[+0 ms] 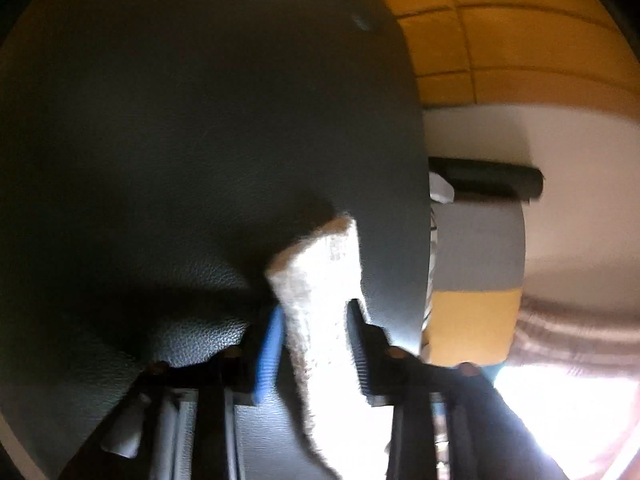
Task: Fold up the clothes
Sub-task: 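Grasp the other sleeve cuff with the left tool and lift it, then carry the lifted sleeve across the sweater body with the left tool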
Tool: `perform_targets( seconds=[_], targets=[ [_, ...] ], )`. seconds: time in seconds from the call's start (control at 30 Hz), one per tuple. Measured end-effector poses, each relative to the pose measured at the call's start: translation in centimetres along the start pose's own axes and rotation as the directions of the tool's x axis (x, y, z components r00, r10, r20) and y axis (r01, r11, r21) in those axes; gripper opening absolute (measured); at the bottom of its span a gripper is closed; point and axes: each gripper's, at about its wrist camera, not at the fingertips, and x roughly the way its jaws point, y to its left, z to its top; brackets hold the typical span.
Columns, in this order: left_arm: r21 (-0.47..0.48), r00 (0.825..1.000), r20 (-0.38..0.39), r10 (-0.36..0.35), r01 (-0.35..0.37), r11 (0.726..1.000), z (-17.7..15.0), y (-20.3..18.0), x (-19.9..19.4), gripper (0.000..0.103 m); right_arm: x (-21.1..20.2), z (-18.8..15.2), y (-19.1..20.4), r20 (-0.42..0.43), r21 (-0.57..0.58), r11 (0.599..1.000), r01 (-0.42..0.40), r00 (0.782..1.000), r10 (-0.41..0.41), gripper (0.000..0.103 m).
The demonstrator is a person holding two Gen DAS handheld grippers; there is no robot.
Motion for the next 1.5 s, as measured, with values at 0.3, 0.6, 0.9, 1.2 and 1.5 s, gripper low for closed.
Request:
perform_targets(
  seconds=[0.3,0.6,0.9,1.2,1.5],
  targets=[
    [0.031,0.999,0.011,0.034,-0.034,0.999,-0.2,-0.8,0.8,0.007,3.4,6.3,4.6,-0.005,-0.126,0.990,-0.068,0.998,0.068,0.103],
    [0.275,0.992,0.046,-0.113,0.096,0.956,-2.7,-6.5,-1.6,0.005,6.9,9.8,9.1,-0.047,-0.174,0.955,-0.241,0.970,0.237,0.103],
    [0.452,0.936,-0.092,-0.340,0.343,0.823,-8.0,-16.4,-3.6,0.005,10.5,9.0,14.3,-0.114,-0.231,0.963,-0.141,0.987,0.117,0.103],
    [0.503,0.847,-0.304,-0.436,0.532,0.681,-15.6,-24.8,-1.7,0.005,10.8,7.5,14.0,-0.082,-0.193,0.970,-0.150,0.987,0.136,0.103],
    [0.525,0.772,-0.500,-0.393,0.631,0.571,-27.0,-29.4,-1.3,0.005,10.7,7.2,13.5,-0.066,-0.187,0.967,-0.172,0.985,0.162,0.103]
  ],
)
